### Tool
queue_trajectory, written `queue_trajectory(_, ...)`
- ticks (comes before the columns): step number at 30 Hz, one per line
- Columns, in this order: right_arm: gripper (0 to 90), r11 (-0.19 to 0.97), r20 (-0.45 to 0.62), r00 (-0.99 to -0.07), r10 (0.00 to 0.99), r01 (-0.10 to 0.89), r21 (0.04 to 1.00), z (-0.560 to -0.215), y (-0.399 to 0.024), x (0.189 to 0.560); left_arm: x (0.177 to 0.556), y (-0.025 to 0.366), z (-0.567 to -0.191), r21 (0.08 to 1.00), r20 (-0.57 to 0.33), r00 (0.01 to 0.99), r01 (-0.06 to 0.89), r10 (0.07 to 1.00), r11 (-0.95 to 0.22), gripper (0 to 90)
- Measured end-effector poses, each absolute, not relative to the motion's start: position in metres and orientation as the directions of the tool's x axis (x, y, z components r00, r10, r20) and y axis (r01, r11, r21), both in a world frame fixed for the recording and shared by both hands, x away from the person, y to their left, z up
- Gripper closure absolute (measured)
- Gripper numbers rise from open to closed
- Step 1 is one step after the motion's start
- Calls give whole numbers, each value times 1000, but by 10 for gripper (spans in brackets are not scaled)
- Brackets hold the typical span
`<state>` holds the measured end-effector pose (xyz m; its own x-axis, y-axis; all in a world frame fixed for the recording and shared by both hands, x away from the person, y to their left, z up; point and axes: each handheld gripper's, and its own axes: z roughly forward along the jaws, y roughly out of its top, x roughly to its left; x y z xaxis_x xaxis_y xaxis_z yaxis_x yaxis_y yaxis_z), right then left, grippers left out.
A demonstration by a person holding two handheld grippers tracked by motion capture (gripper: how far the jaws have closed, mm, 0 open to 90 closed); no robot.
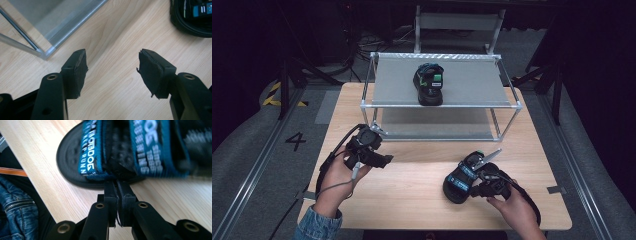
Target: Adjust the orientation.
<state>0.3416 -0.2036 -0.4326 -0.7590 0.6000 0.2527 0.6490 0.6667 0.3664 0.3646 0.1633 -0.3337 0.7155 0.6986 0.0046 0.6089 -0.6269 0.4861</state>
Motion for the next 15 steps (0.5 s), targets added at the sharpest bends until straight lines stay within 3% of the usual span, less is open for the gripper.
queue_trajectory(15, 862, 704, 183, -796, 576, 598, 384, -432, -165, 341, 361, 177, -339, 479, -7, 687, 640, 727, -601, 396)
